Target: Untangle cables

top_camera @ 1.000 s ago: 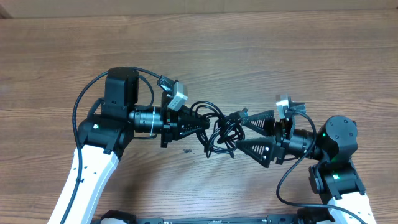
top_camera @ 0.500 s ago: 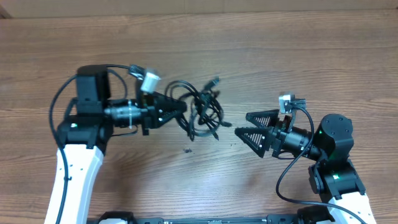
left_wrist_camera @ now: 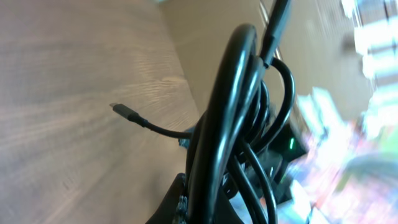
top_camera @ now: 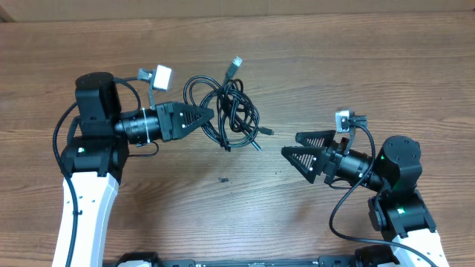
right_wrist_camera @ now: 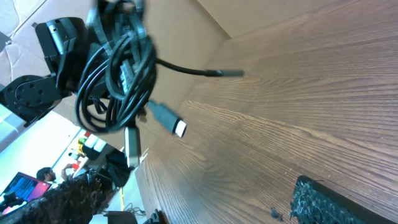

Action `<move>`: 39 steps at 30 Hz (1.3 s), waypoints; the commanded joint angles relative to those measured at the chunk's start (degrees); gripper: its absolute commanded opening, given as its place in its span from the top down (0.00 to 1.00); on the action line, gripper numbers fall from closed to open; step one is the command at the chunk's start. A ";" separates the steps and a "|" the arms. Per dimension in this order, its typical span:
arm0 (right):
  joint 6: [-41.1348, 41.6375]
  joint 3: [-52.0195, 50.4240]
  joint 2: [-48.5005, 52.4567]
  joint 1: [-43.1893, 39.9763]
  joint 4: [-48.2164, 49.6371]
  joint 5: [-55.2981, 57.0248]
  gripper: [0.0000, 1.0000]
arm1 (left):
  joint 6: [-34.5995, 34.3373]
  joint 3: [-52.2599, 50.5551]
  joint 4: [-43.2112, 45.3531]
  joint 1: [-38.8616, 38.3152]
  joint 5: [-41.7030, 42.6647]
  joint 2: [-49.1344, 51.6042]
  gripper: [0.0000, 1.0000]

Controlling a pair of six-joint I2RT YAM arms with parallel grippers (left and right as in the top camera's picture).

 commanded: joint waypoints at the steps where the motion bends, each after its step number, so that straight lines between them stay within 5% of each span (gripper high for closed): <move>1: 0.04 0.61 -0.17 -0.15 0.37 -1.46 0.00 | -29.79 1.27 -0.04 0.31 -7.80 0.07 0.96; 15: -5.66 0.61 -0.17 -0.04 0.37 -4.46 0.00 | -53.48 1.27 -4.92 -0.98 -14.32 0.09 0.96; 25: -16.00 0.61 -0.13 3.85 0.66 -7.37 0.01 | -60.52 1.27 -9.73 -3.58 -15.56 0.09 0.96; 39: -8.63 0.61 -0.11 17.09 11.52 13.92 0.21 | -81.44 1.27 -11.15 -13.38 -18.88 0.09 0.96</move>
